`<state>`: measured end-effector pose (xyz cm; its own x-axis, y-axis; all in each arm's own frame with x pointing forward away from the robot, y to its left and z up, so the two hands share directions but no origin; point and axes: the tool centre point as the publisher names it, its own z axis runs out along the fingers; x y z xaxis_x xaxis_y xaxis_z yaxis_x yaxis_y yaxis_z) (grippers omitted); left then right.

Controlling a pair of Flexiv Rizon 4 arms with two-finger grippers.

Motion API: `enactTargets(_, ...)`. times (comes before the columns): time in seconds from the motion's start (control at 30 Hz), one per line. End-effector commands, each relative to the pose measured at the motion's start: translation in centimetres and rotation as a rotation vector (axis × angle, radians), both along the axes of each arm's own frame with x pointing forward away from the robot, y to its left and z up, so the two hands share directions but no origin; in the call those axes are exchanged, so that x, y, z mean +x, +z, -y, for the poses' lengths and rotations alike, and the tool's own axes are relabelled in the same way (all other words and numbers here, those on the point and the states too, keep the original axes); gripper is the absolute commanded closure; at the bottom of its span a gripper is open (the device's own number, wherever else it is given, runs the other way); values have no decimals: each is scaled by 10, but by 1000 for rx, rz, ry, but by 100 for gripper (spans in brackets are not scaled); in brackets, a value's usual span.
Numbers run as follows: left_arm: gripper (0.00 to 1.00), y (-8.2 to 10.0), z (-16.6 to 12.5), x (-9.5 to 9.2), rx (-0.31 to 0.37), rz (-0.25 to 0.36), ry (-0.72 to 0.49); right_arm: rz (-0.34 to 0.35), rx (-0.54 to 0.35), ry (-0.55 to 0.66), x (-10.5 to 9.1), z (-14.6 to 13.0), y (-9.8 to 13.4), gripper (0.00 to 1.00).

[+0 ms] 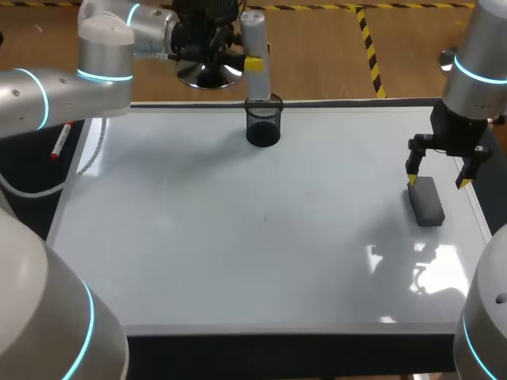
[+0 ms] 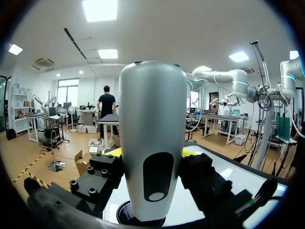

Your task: Pick up the inspection probe, press it on each red-marked spot on the whiteboard one by one, put down the probe, pick up the eraser, and wipe off all the red marks.

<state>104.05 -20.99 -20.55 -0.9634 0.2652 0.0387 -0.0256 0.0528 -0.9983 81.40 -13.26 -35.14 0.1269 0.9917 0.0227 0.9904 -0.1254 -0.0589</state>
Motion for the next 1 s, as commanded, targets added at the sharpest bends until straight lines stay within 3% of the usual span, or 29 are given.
enactTargets(0.03,100,-8,4,8,-19,-13,-64,0,1,2,-1,1,1,0)
enactTargets(1.0,100,-35,16,17,-38,-65,-67,0,1,2,-1,1,1,0)
